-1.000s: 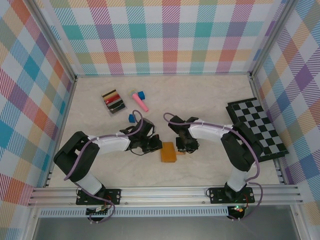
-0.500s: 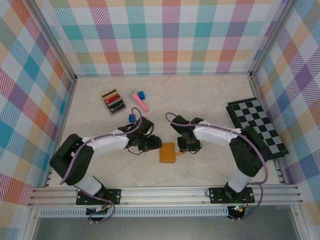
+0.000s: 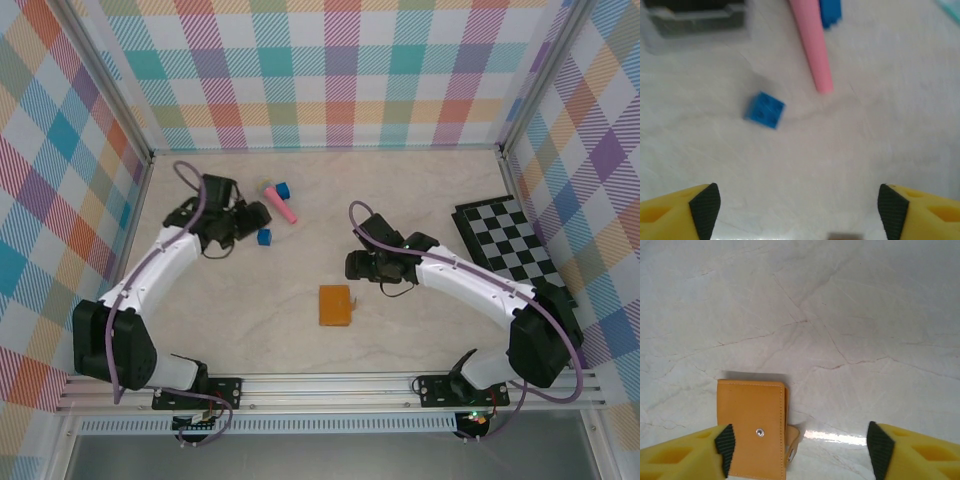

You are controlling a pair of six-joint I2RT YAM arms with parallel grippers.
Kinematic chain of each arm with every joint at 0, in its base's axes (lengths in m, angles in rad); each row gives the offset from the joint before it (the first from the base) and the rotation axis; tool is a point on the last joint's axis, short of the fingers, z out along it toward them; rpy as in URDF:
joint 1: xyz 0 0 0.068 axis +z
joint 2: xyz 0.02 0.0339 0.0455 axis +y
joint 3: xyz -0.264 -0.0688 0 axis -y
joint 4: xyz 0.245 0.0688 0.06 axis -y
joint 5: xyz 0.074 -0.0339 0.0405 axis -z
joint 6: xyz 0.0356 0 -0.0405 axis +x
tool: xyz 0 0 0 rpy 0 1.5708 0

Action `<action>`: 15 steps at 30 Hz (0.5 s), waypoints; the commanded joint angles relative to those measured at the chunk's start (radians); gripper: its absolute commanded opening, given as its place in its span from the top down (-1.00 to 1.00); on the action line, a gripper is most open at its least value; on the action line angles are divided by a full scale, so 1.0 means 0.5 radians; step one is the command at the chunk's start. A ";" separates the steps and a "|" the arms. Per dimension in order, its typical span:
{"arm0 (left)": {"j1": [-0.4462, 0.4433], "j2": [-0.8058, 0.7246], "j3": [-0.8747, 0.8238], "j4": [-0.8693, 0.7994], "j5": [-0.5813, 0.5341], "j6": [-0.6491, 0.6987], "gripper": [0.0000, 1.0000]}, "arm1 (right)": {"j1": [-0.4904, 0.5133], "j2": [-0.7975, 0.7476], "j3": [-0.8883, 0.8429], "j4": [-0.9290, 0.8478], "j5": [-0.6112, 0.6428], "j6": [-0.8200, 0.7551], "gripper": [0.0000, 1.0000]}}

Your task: Put the credit cards into the card holder

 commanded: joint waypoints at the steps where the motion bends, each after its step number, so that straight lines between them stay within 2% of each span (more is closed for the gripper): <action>1: 0.259 0.167 0.163 -0.064 0.047 0.073 -0.79 | -0.011 0.008 0.005 0.066 0.003 0.034 -0.58; 5: 0.569 0.509 0.412 0.054 0.231 0.039 -0.96 | -0.020 0.018 0.014 0.082 0.000 0.049 -0.69; 8: 0.729 0.815 0.662 0.116 0.339 -0.021 -1.00 | -0.029 0.039 0.025 0.066 0.005 0.051 -0.70; 11: 0.840 1.052 0.887 0.191 0.352 -0.094 -1.00 | -0.038 0.061 0.042 0.029 0.009 0.042 -0.71; 15: 0.938 1.361 1.179 0.299 0.573 -0.199 -1.00 | -0.044 0.087 0.040 0.015 0.012 0.060 -0.72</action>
